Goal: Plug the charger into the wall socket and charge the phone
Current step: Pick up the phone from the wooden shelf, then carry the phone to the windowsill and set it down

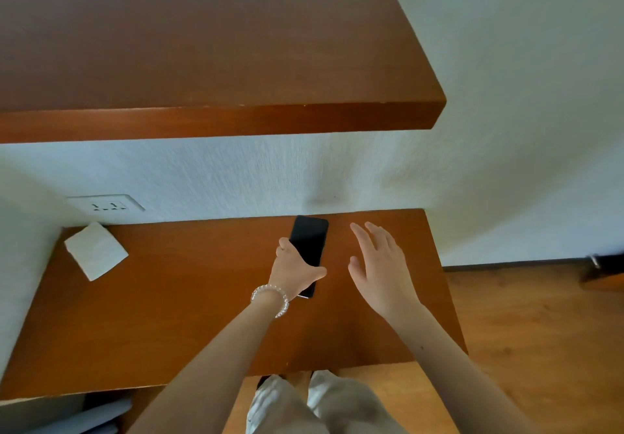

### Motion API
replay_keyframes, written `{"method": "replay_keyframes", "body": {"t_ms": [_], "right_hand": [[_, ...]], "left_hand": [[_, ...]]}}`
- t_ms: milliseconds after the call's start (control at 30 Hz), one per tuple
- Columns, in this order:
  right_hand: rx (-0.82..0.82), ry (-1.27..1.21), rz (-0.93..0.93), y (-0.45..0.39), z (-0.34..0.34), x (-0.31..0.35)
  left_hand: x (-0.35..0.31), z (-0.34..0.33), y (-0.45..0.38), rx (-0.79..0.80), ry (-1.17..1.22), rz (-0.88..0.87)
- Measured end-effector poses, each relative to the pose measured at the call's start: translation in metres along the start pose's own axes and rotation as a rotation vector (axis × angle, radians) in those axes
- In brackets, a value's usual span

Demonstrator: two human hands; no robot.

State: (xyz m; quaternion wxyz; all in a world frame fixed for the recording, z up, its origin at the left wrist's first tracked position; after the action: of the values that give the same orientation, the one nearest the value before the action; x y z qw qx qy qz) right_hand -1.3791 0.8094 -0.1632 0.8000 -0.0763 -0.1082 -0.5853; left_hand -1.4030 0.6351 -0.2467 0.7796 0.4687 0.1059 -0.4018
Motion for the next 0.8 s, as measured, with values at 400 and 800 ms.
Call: {"method": "replay_keyframes", "body": {"t_ms": [400,800], "right_hand": [[-0.194,-0.163,0.066,-0.008,0.045,0.023],[-0.099,-0.202,0.341,-0.017,0.039,0.084]], "left_hand": [[-0.019,0.062,0.116,0.917,0.968,-0.093],[0.022,0.118,0.147,-0.322,0.115,-0.169]]}}
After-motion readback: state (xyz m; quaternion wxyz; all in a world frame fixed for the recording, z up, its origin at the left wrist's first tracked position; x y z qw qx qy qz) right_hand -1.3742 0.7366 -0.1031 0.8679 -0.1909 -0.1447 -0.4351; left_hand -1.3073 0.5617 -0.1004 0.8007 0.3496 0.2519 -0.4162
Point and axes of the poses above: each hand's wrist, its own y-axis away from the middle knuckle, its own z-axis out of the back of the hand, x = y × z, the point moved 6 cm from there along -y, towards the middle knuckle, and after that the axes turned 13 degrees about z, right-handed, at the moved point
